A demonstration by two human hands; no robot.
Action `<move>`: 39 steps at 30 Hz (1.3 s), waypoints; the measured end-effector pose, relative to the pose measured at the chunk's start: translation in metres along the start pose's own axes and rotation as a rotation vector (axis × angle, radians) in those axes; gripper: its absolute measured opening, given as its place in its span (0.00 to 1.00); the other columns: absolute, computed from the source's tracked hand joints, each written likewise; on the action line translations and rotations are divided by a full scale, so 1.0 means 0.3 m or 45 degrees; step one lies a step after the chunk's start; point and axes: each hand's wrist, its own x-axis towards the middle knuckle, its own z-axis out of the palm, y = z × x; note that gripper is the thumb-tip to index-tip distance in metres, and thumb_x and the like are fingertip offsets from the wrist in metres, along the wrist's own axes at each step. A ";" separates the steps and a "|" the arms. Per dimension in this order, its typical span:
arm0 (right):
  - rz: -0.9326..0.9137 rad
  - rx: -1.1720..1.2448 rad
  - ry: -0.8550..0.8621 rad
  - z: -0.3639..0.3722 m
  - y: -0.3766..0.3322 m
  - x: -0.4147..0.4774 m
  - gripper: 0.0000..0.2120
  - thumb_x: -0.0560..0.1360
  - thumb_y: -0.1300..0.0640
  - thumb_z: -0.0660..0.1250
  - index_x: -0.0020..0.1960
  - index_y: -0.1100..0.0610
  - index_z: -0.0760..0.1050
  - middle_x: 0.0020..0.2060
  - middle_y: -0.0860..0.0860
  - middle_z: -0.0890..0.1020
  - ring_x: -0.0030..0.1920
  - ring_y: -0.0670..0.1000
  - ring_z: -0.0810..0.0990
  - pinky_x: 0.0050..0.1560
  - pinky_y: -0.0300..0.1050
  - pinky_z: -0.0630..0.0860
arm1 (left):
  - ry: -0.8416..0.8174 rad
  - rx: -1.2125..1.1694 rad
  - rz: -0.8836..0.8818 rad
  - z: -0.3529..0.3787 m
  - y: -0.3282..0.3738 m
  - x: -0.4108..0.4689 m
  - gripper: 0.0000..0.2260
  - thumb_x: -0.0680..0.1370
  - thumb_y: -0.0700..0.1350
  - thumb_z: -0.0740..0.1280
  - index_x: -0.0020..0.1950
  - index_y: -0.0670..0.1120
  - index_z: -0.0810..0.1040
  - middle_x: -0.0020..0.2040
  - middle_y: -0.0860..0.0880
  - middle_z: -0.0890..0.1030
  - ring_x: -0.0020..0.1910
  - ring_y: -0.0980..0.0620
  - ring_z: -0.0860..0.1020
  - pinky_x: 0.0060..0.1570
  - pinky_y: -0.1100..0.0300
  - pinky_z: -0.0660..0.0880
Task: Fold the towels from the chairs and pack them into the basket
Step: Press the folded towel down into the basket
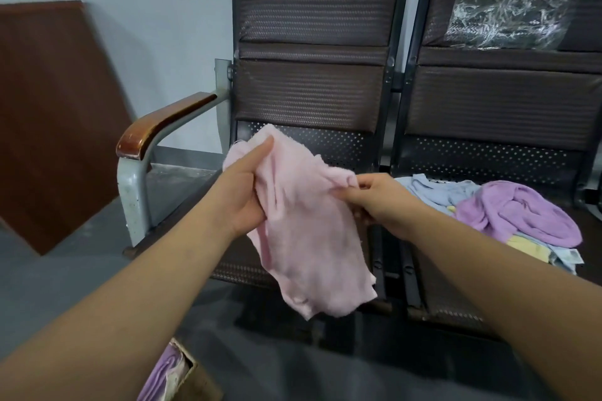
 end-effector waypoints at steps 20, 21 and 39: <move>0.105 0.370 0.299 0.036 -0.098 0.007 0.21 0.80 0.43 0.65 0.41 0.61 0.76 0.26 0.53 0.76 0.23 0.48 0.74 0.31 0.47 0.77 | 0.070 0.450 -0.079 -0.010 -0.048 0.024 0.16 0.72 0.42 0.70 0.58 0.37 0.81 0.53 0.37 0.84 0.56 0.40 0.82 0.65 0.45 0.74; 0.266 0.563 0.155 0.053 -0.101 0.011 0.25 0.77 0.36 0.64 0.42 0.60 0.76 0.26 0.52 0.75 0.24 0.48 0.74 0.31 0.43 0.75 | 0.029 0.456 -0.094 -0.013 -0.053 0.026 0.17 0.73 0.41 0.70 0.59 0.36 0.80 0.54 0.36 0.84 0.57 0.40 0.82 0.66 0.44 0.74; 0.137 1.175 0.194 -0.081 -0.064 0.004 0.23 0.77 0.74 0.57 0.67 0.56 0.75 0.58 0.56 0.82 0.53 0.56 0.83 0.52 0.51 0.81 | 0.469 0.547 -0.272 -0.184 0.075 0.015 0.08 0.77 0.44 0.68 0.40 0.43 0.78 0.35 0.44 0.82 0.34 0.45 0.80 0.40 0.54 0.76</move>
